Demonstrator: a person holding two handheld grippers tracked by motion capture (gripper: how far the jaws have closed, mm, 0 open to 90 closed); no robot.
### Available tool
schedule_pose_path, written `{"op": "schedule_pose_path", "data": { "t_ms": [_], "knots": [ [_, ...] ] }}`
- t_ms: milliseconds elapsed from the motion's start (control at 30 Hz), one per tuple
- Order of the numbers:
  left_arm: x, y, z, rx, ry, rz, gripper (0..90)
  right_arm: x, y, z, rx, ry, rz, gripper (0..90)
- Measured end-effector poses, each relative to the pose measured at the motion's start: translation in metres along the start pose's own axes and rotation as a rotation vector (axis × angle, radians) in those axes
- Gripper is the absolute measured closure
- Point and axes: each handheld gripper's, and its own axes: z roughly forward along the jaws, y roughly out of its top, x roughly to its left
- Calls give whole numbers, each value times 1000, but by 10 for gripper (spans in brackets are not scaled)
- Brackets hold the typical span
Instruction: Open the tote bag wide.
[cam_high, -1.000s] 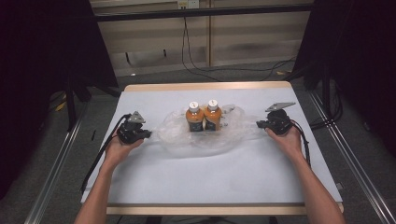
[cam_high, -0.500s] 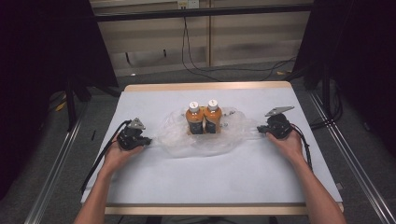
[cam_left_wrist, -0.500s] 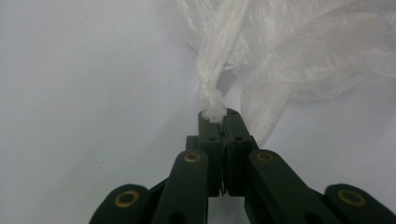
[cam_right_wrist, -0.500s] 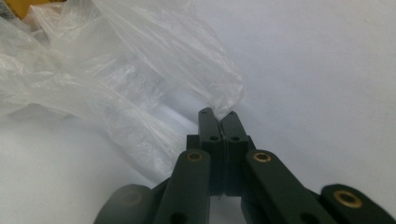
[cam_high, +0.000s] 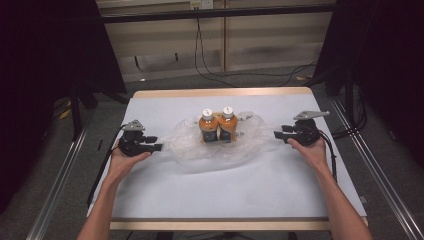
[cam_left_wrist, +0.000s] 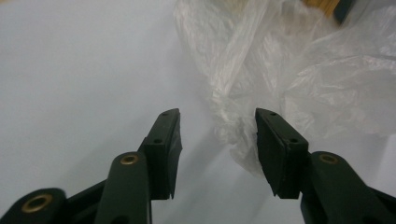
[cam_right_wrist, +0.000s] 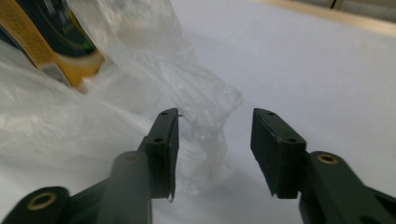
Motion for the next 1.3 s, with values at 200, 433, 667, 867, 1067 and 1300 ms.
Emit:
{"op": "schedule_pose_path", "data": {
  "t_ms": [200,433,667,867,1067,1300],
  "knots": [
    [-1,6,-13,-75,-19,-26,410,-1,8,-15,-71,-2,13,419],
    [1,10,-30,-162,-44,-51,327,7,18,-22,-120,22,8,405],
    [-7,18,-40,-233,-75,-36,481,29,31,-17,-119,78,-49,487],
    [-35,38,-19,-156,-125,84,776,46,38,-7,-66,153,-125,681],
    [-47,46,2,-92,-144,128,871,55,43,2,-22,213,-177,864],
    [-49,59,15,-59,-156,157,900,67,55,26,63,267,-241,900]
  ]
}}
